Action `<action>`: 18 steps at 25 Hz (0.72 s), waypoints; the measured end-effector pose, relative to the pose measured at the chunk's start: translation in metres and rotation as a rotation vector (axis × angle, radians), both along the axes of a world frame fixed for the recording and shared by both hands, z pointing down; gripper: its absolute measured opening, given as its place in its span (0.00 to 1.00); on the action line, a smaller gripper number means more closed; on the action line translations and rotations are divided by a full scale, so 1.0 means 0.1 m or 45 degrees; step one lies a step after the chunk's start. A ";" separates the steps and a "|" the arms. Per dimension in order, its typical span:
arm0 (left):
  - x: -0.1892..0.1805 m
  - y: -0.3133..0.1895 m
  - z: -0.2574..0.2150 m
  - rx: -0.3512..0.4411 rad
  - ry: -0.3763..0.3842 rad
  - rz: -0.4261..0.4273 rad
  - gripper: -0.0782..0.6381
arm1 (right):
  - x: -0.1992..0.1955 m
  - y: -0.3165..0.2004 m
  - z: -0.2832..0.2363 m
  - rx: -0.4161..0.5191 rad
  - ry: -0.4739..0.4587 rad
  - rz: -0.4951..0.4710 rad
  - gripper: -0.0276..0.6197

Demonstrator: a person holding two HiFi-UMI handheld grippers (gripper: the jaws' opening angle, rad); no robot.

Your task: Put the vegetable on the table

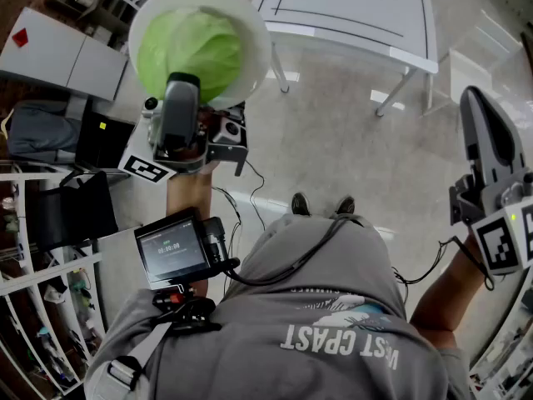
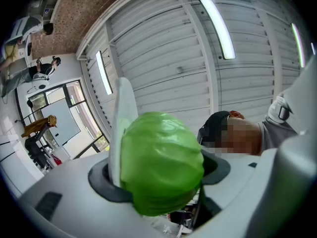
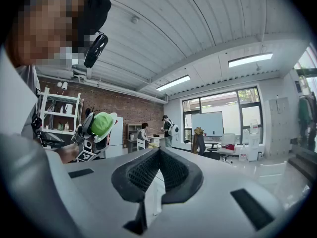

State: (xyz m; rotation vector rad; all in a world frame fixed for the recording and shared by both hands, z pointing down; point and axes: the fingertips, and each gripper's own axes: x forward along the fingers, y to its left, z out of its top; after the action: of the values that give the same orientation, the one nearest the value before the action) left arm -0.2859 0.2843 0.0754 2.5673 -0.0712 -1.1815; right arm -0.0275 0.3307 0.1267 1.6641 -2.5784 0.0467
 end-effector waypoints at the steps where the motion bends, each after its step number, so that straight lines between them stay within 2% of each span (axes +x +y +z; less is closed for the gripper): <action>1: -0.01 0.00 0.01 0.001 -0.005 0.000 0.61 | -0.01 0.00 0.01 -0.001 -0.001 0.001 0.05; 18: -0.09 -0.09 0.26 -0.002 -0.054 0.063 0.61 | -0.21 -0.05 0.17 0.009 -0.007 0.068 0.05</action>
State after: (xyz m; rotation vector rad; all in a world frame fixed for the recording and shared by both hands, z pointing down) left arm -0.2951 0.2750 0.1018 2.5777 -0.0182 -1.1094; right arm -0.0481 0.3255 0.1438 1.7372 -2.5411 0.0456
